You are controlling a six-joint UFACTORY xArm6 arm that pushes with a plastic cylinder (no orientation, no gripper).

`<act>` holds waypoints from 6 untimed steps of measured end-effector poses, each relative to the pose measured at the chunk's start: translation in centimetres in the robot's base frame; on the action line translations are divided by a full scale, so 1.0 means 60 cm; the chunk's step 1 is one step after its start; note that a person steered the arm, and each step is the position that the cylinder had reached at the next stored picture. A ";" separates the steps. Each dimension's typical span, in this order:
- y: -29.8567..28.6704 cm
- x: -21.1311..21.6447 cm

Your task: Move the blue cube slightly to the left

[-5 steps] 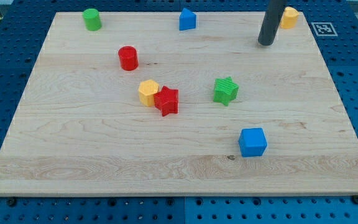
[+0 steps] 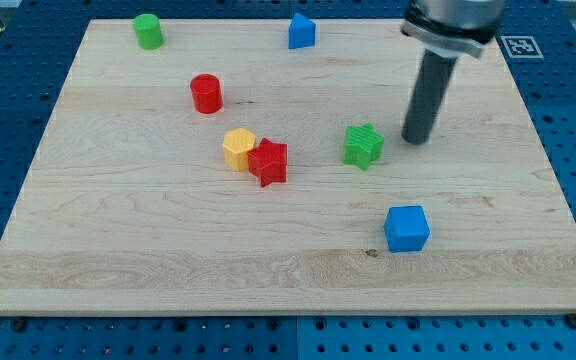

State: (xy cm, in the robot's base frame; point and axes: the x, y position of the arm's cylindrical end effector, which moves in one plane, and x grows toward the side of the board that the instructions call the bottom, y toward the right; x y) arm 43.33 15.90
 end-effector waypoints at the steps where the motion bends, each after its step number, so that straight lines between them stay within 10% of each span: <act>1: 0.046 0.071; 6: -0.063 0.235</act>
